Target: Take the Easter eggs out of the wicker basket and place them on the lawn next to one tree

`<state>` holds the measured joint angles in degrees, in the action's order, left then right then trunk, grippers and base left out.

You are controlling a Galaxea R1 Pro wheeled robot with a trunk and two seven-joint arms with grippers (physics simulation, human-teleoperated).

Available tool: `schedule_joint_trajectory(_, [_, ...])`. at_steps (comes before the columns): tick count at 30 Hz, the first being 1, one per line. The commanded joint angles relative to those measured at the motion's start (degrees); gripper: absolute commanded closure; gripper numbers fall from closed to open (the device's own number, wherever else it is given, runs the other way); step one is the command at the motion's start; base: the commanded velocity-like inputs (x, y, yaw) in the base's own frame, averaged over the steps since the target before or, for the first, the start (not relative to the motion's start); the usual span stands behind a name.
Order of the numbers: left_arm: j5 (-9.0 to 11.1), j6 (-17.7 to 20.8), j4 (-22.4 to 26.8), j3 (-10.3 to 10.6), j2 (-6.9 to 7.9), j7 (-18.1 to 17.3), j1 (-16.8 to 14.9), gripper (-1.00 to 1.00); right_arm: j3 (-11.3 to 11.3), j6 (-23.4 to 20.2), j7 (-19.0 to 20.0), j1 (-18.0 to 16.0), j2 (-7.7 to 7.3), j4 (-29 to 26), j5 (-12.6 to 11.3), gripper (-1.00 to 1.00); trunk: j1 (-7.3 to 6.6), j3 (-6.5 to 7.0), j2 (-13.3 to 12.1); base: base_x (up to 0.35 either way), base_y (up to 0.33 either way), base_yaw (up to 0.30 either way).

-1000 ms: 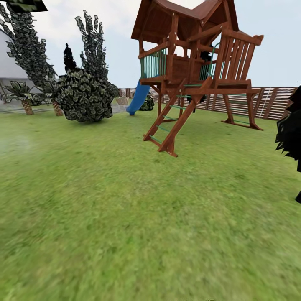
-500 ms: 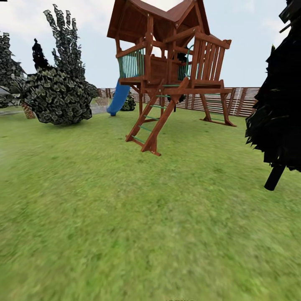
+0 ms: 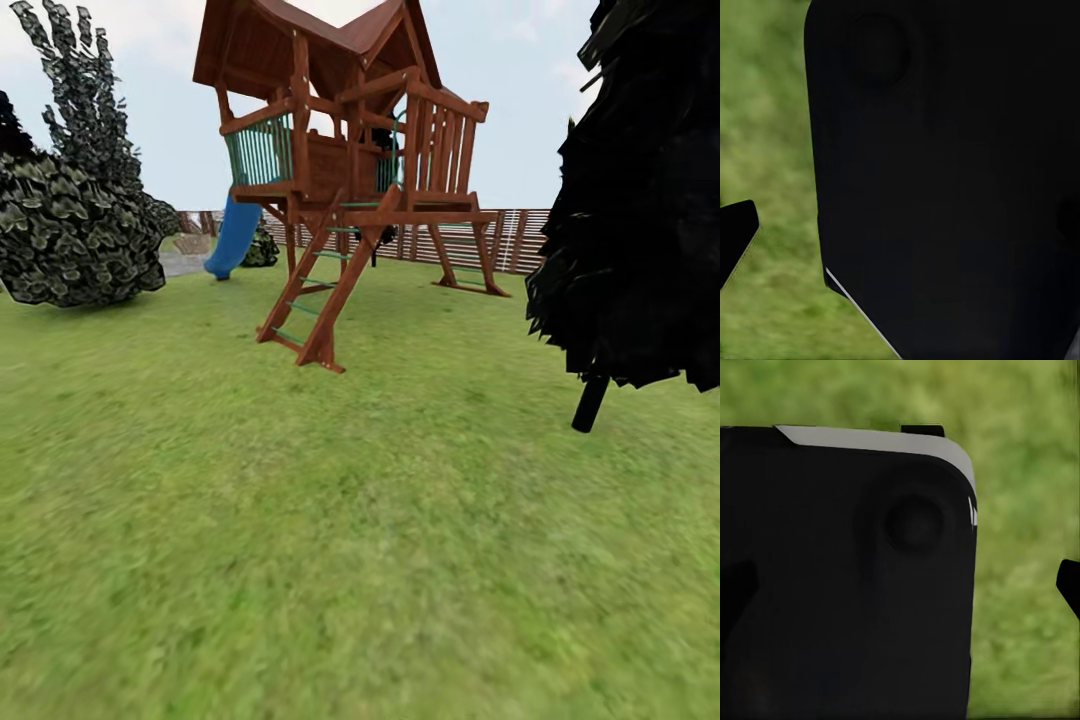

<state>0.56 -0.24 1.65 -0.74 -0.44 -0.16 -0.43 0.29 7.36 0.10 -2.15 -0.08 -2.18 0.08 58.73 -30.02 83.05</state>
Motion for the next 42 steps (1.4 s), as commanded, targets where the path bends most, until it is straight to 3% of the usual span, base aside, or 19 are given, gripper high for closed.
schedule_joint_trajectory(1, [0.06,-0.04,0.02,-0.06,0.00,-0.02,-0.01,-1.00,0.04,0.20,0.00,-0.05,0.00,0.07,0.01,-1.00,0.00,-0.05,0.03,0.000,0.000,-0.295])
schedule_joint_trajectory(11, [0.06,-0.05,0.02,-0.07,0.00,-0.02,-0.01,-1.00,0.06,0.19,-0.01,-0.05,0.00,0.06,0.01,-1.00,0.00,-0.14,0.03,0.000,0.000,-0.232])
schedule_joint_trajectory(33, [0.06,-0.09,0.02,-0.06,0.00,-0.02,-0.01,-1.00,0.16,0.07,-0.26,-0.05,-0.01,0.12,0.14,-1.00,0.00,-0.17,0.03,0.000,0.000,-0.004])
schedule_joint_trajectory(42, [0.06,-0.11,0.02,-0.06,0.00,-0.02,-0.01,-1.00,0.15,-0.19,-0.27,-0.05,0.12,0.24,0.01,-1.00,0.00,-0.86,0.03,0.000,0.000,0.092])
